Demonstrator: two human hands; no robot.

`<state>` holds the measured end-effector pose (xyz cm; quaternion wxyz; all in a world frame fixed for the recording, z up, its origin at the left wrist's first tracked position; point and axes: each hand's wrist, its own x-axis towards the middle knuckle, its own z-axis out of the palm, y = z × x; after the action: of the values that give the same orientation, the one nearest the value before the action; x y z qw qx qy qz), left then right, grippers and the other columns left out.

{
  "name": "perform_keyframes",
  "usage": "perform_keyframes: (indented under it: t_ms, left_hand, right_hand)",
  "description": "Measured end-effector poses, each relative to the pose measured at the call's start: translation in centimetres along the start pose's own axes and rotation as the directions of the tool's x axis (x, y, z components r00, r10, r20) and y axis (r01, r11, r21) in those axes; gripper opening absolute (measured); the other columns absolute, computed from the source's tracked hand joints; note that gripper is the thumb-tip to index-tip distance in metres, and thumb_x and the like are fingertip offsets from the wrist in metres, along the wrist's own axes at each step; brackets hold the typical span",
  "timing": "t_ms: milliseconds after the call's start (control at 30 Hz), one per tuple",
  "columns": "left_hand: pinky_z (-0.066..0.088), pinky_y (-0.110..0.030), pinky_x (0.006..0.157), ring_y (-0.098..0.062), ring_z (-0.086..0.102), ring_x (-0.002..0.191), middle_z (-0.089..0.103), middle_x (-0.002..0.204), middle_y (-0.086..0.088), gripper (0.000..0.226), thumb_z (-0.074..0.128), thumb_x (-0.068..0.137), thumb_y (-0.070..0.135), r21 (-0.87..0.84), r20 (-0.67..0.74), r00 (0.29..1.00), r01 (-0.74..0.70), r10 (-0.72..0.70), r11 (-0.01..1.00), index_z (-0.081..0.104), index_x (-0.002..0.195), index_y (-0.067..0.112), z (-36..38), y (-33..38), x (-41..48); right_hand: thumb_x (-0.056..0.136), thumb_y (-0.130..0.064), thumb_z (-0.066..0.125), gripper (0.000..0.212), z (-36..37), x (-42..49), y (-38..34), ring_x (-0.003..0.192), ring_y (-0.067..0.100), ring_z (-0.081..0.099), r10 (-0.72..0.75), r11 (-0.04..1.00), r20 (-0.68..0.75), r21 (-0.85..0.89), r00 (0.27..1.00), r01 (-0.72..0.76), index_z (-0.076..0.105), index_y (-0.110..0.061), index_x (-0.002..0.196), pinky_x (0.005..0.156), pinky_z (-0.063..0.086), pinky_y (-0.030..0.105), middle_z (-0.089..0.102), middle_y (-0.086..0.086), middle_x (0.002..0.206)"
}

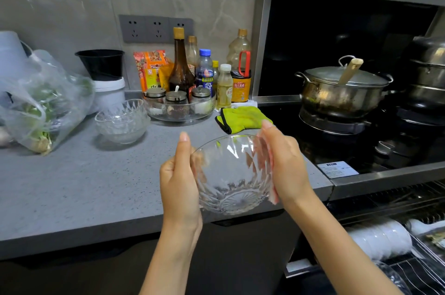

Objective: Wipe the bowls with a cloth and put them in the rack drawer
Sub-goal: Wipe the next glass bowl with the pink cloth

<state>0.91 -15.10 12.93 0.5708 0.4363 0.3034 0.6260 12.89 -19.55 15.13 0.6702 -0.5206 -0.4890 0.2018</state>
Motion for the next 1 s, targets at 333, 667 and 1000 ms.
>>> perform_keyframes:
  t_ms: [333,667,1000]
  left_hand:
    - [0.031,-0.021,0.044,-0.009,0.038,0.038,0.041,0.038,0.001,0.061,0.045,0.092,0.054,0.417,0.491,0.847,-0.433,0.204,0.799,0.051,0.047,0.014,0.8,1.8,0.6]
    - [0.023,-0.015,0.039,-0.006,0.024,0.037,0.027,0.040,0.007,0.059,0.045,0.098,0.037,0.242,0.044,0.990,-0.141,0.135,0.960,0.033,0.044,0.017,0.6,0.4,0.1]
    - [0.022,-0.017,0.039,-0.007,0.022,0.038,0.024,0.040,0.008,0.058,0.043,0.098,0.039,0.207,0.021,0.988,-0.153,0.152,0.966,0.031,0.046,0.017,0.4,0.5,-0.8]
  right_hand:
    - [0.090,-0.053,0.035,0.058,0.0,0.3,-0.8,0.038,0.016,0.021,-0.118,0.932,0.106,-0.331,0.987,0.147,0.027,-0.016,0.047,0.043,0.021,0.038,0.021,0.001,0.045]
    - [0.096,-0.062,0.019,0.050,2.0,-2.7,1.9,0.139,0.012,0.036,-0.189,0.937,0.047,-0.290,0.981,0.195,0.026,-0.048,0.143,0.113,0.031,0.046,0.031,-0.028,0.149]
    - [0.096,-0.051,0.023,0.053,1.7,-0.5,1.5,0.120,-0.008,0.049,-0.071,0.980,0.027,-0.186,0.997,0.075,0.054,-0.028,0.133,0.106,0.041,0.035,0.058,-0.020,0.125]
